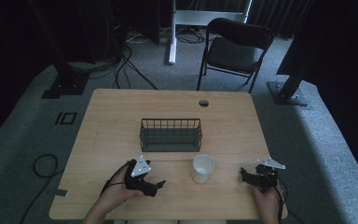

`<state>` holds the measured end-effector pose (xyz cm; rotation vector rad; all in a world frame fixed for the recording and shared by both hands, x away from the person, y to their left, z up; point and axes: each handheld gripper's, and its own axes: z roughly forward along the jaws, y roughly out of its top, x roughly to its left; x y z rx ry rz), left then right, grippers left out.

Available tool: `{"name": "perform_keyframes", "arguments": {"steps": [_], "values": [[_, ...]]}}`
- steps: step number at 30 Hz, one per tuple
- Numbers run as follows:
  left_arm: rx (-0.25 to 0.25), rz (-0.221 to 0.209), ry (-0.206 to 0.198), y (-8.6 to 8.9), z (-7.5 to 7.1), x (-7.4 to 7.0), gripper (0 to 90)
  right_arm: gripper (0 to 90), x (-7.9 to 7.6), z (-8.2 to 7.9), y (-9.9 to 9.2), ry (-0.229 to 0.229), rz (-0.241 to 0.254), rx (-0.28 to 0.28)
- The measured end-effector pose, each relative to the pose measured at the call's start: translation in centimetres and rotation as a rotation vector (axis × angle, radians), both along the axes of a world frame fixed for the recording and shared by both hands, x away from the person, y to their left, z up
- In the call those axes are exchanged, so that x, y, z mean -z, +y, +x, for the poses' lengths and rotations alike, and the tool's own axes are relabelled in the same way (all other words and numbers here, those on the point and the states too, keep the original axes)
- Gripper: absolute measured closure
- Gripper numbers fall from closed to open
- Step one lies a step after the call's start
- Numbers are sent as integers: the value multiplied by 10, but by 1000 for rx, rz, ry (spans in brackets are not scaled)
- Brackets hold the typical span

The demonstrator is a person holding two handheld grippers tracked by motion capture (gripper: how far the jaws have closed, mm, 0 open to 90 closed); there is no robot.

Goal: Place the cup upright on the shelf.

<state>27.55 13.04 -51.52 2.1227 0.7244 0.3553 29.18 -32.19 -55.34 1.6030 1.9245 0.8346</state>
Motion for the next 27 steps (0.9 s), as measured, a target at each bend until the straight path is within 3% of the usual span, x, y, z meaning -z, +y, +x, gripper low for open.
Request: {"name": "perform_keyframes", "arguments": {"steps": [13,23,27], "values": [[76,-20,-2,-37,1,7,51,117,0,0,0,0,0,0],[90,-42,-15,-58,5,6,50,117,0,0,0,0,0,0],[89,-80,-22,-64,7,3,51,118,0,0,0,0,0,0]]}}
